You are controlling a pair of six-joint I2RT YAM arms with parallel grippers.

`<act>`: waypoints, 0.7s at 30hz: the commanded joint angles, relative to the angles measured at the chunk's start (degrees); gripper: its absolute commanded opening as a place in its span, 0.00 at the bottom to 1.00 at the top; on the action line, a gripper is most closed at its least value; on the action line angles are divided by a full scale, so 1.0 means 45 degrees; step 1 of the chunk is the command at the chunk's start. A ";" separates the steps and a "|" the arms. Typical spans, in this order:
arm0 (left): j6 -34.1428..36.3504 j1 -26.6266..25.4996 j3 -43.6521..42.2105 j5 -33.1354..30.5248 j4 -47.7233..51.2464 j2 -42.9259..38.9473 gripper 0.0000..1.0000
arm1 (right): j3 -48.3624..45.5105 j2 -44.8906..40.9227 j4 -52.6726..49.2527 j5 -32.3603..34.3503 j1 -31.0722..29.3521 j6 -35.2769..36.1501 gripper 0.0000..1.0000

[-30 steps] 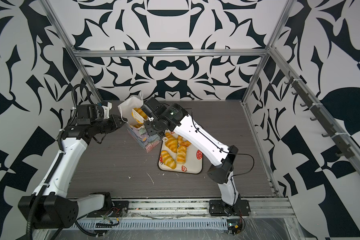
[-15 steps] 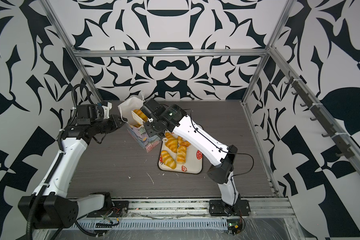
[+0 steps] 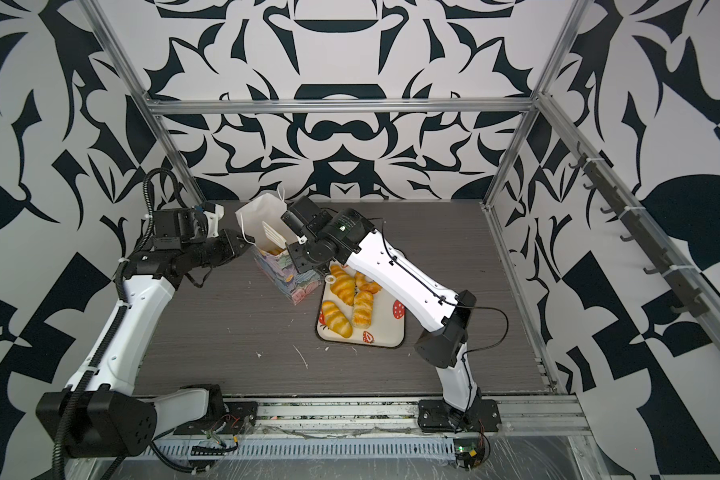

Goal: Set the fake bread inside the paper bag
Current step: 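Hold the roll over the bag opening and open the tongs to drop it, then lift the empty tongs out of the bag and move back over the tray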

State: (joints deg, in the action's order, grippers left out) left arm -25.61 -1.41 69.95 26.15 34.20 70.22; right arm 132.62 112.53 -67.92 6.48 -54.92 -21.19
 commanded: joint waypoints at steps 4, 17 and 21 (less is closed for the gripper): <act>0.0104 -0.0038 0.0100 0.0048 0.0319 -0.0286 0.25 | 0.0825 -0.0884 0.0077 0.0374 -0.0052 0.0131 0.55; 0.0110 -0.0038 0.0109 0.0028 0.0323 -0.0281 0.25 | 0.0638 -0.1521 -0.0200 0.0895 -0.0047 0.0245 0.54; 0.0103 -0.0038 0.0119 0.0028 0.0333 -0.0306 0.25 | 0.0241 -0.1941 -0.0162 0.1416 -0.0061 0.0298 0.55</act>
State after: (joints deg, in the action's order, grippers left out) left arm -25.61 -1.41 69.95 26.13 34.59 70.11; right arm 133.86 107.68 -69.67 9.52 -54.92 -20.62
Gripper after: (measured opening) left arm 0.249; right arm 0.546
